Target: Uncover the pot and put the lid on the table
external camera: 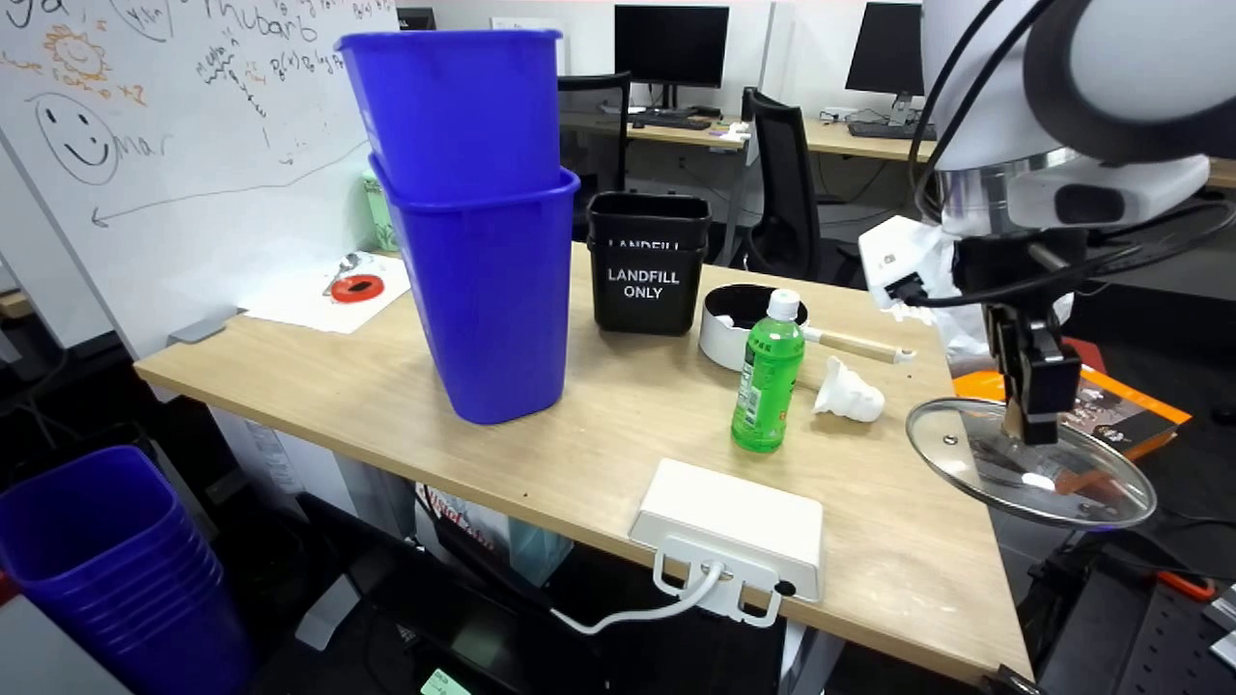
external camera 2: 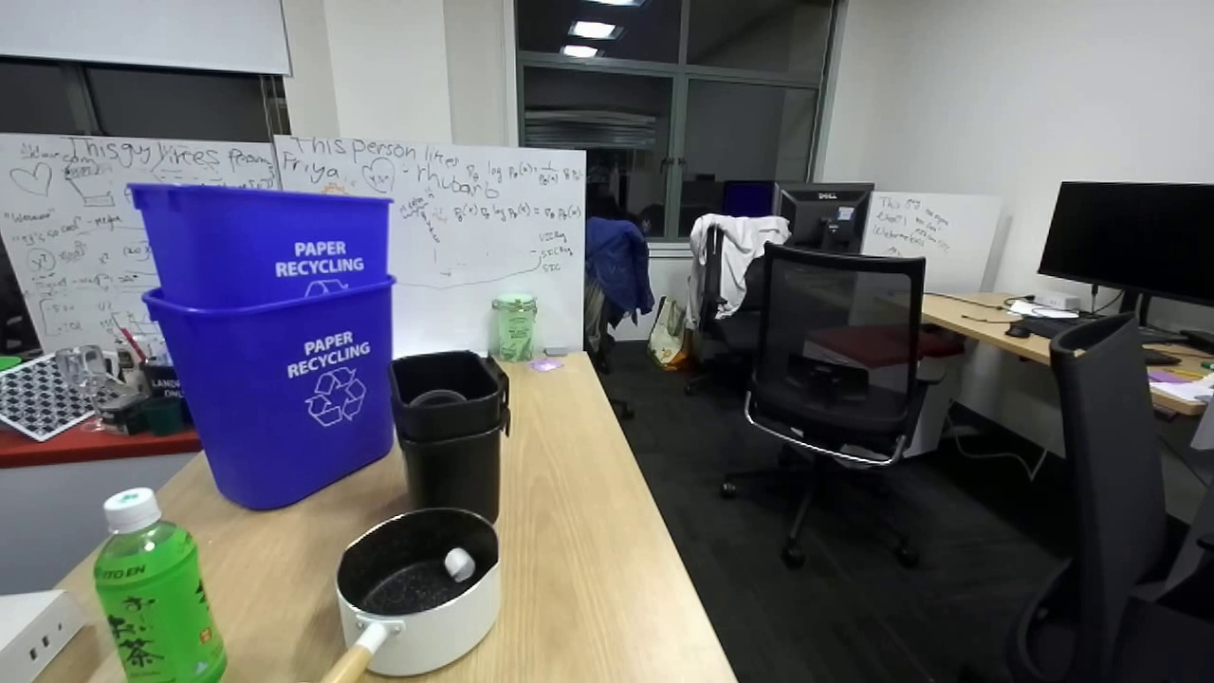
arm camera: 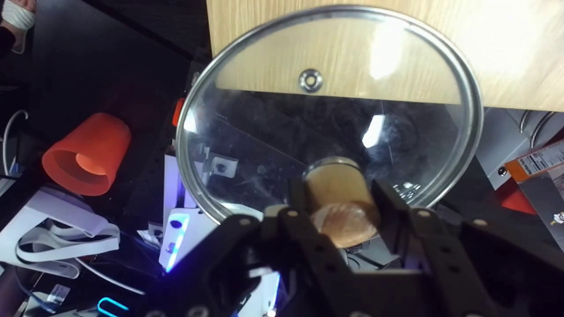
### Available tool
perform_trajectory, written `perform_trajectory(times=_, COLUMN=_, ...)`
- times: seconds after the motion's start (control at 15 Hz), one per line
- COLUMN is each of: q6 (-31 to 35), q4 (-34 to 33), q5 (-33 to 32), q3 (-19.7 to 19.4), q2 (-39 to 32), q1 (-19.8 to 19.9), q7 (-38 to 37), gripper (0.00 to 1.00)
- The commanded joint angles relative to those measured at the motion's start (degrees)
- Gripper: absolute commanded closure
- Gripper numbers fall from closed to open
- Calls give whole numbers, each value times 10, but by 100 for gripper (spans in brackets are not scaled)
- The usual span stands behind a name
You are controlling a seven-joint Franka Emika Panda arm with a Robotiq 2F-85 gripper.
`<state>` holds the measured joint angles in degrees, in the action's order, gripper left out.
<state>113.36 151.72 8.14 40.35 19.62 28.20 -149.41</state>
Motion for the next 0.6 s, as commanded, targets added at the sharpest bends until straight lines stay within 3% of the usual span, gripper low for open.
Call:
perform_trajectory(times=0.0, q6=63, q4=26, q5=28, q3=42, q2=-11, q1=32, q7=0, gripper=84)
perform_trajectory(times=0.53, q6=212, q4=71, q5=17, q3=154, q2=-92, q1=132, q7=0, gripper=84)
